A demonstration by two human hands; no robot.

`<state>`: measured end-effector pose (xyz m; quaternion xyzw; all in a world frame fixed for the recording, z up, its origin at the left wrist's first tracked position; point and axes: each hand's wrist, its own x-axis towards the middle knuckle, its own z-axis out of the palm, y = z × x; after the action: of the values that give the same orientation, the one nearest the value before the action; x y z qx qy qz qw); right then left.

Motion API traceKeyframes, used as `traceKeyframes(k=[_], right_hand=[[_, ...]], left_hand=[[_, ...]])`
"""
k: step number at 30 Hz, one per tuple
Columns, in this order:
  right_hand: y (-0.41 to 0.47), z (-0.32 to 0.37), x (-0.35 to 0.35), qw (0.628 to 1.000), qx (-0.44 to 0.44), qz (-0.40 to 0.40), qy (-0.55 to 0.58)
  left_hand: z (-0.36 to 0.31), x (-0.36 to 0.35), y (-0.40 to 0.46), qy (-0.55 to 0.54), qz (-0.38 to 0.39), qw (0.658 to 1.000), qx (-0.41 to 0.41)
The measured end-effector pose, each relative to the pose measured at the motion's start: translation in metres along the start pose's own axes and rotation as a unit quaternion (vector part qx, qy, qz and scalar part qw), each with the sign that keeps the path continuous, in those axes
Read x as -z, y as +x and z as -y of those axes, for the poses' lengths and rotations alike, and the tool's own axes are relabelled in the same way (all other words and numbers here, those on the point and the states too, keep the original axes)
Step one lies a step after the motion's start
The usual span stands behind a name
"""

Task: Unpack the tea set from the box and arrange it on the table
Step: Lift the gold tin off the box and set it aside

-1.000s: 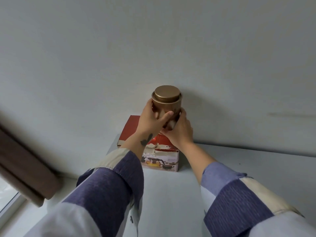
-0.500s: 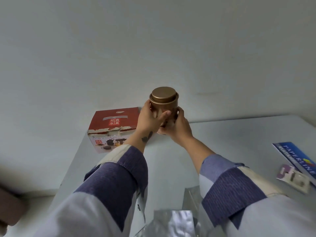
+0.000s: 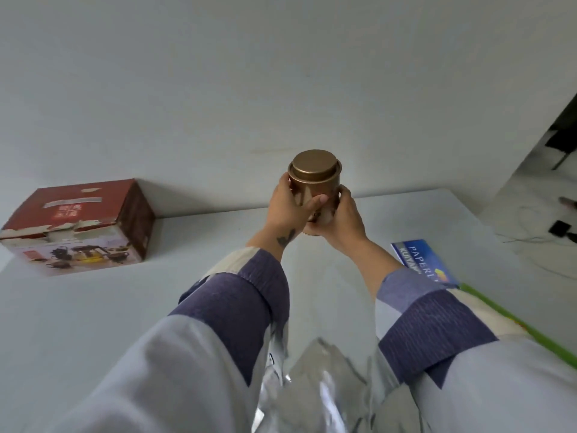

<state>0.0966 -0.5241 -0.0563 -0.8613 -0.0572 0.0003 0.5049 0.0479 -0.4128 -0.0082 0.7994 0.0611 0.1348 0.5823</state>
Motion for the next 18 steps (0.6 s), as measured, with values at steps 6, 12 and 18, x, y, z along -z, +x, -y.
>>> traceKeyframes(k=[6, 12, 18], right_hand=[[0.055, -0.072, 0.04, 0.999, -0.017, 0.015, -0.026], [0.102, -0.111, 0.048, 1.0, -0.015, 0.012, -0.02], [0.147, -0.145, 0.042, 0.999, -0.022, 0.01, 0.026]], left_hand=[[0.024, -0.087, 0.046, -0.015, 0.009, 1.0, 0.024], [0.054, -0.134, 0.093, -0.004, 0.002, 1.0, 0.026], [0.082, -0.169, 0.126, -0.001, -0.021, 0.999, 0.044]])
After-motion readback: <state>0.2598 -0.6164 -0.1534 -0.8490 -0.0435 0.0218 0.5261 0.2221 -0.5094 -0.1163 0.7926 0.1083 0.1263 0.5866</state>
